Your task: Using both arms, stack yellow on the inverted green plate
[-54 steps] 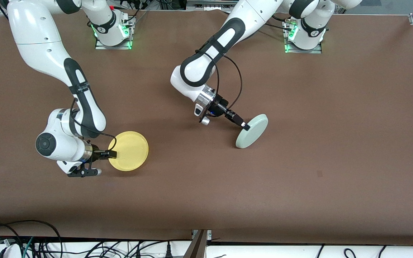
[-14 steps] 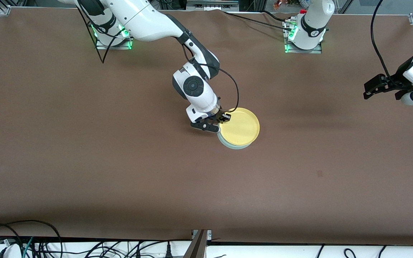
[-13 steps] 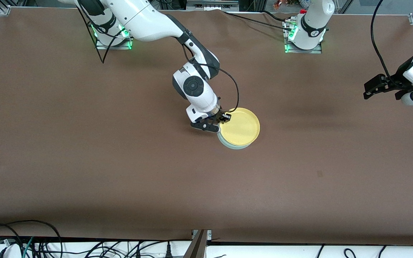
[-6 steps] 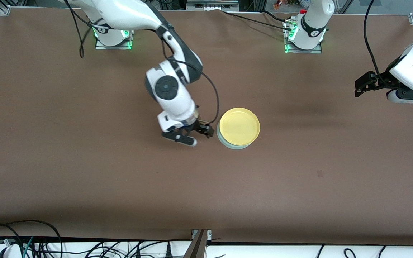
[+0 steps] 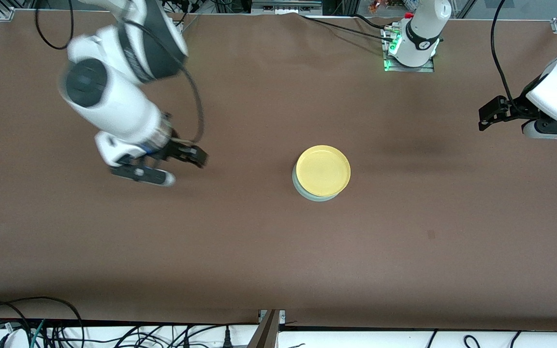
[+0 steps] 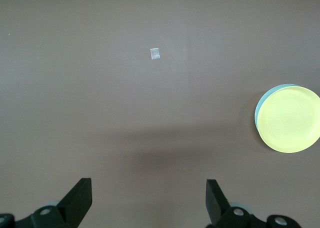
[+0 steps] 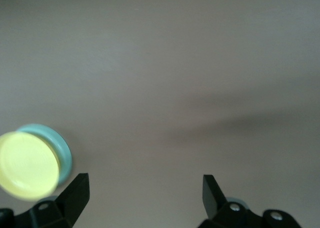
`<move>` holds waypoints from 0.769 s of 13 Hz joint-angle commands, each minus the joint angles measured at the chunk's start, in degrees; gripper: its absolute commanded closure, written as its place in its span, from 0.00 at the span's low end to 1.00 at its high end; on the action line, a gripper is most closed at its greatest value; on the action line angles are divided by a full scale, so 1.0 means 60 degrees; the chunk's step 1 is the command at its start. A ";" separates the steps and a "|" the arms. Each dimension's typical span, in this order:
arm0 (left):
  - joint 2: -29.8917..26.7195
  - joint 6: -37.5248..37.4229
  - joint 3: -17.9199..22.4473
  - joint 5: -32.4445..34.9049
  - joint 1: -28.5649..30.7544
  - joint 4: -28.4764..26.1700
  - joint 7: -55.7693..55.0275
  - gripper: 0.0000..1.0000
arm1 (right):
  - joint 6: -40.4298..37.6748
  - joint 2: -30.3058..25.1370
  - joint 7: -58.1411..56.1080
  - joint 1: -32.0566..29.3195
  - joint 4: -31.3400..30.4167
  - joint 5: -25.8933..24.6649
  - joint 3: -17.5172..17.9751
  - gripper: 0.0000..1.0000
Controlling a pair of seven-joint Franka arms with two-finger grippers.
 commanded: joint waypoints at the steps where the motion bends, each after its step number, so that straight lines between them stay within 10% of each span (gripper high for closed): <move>1: -0.0093 -0.0164 -0.0036 0.0145 0.0067 0.0085 0.0093 0.00 | -0.1380 -0.1601 -0.1481 -0.1760 -0.0624 -0.0148 0.0577 0.00; 5: -0.0093 -0.0164 -0.0050 0.0145 0.0082 0.0085 0.0108 0.00 | -0.1840 -0.3095 -0.3109 -0.4649 -0.1601 -0.1245 0.2672 0.00; 10: -0.0108 -0.0164 -0.0065 0.0145 0.0067 0.0085 0.0122 0.00 | -0.1752 -0.3099 -0.4021 -0.4683 -0.1576 -0.1643 0.2762 0.00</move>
